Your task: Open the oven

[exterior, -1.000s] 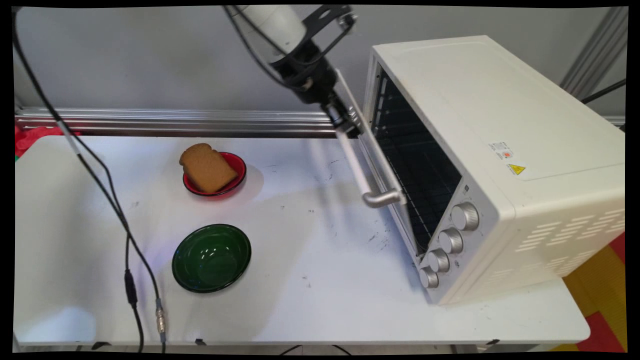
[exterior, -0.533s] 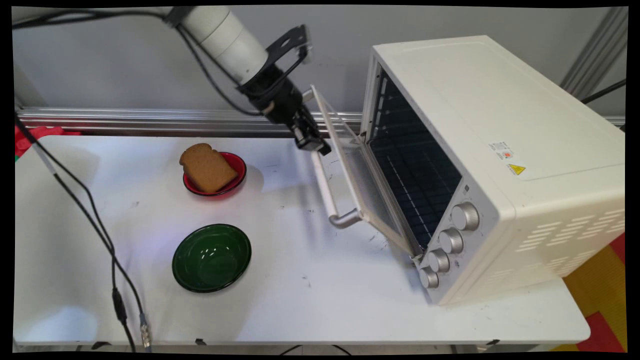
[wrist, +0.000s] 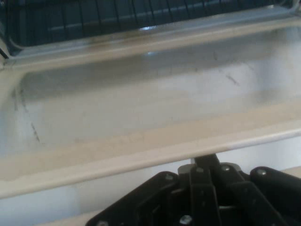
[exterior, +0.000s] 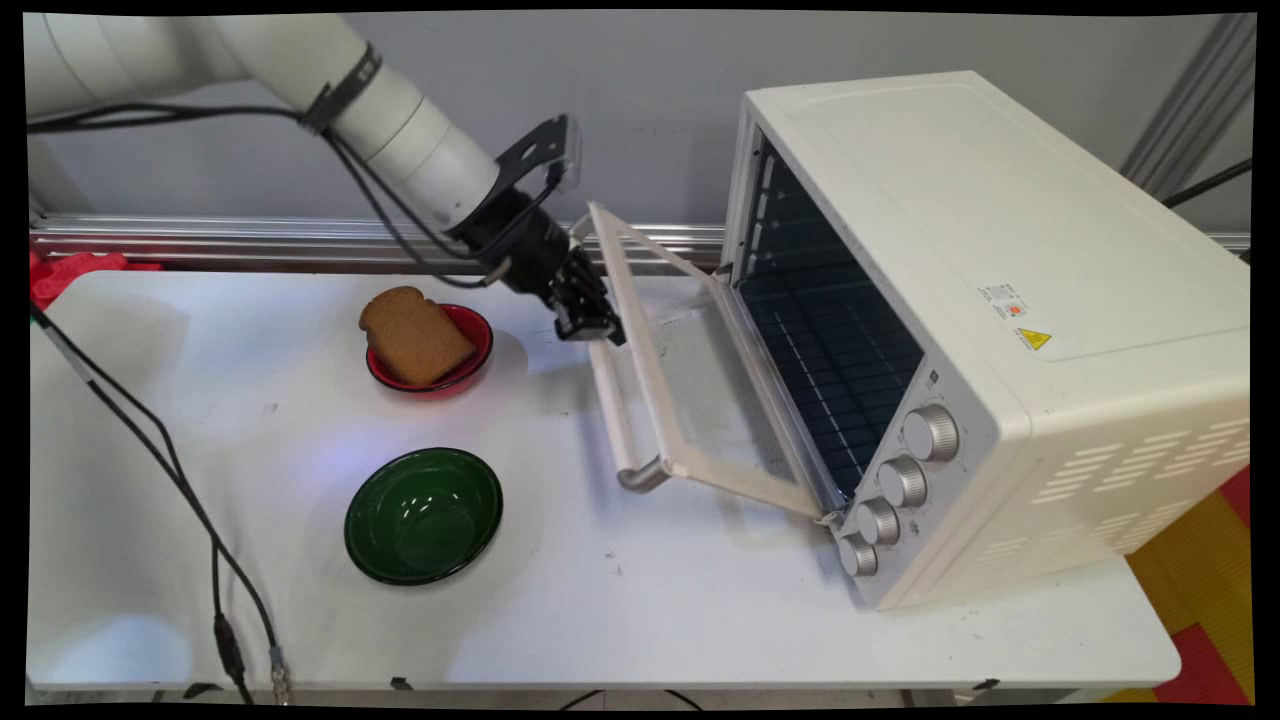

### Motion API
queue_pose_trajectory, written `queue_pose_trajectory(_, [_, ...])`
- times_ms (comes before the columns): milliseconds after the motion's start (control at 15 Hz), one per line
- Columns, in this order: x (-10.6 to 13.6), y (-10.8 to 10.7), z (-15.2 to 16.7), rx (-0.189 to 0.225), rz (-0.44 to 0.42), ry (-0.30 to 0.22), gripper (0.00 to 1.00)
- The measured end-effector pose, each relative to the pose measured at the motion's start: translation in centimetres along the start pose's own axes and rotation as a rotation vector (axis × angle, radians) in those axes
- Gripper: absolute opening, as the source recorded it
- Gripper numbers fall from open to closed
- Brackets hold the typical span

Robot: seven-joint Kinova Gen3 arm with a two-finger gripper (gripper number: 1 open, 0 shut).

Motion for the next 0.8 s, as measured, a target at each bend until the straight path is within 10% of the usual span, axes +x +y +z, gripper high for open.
queue_pose_trajectory(800, [-6.7, 0.2, 0.2, -0.021, 0.037, 0.002, 0.0])
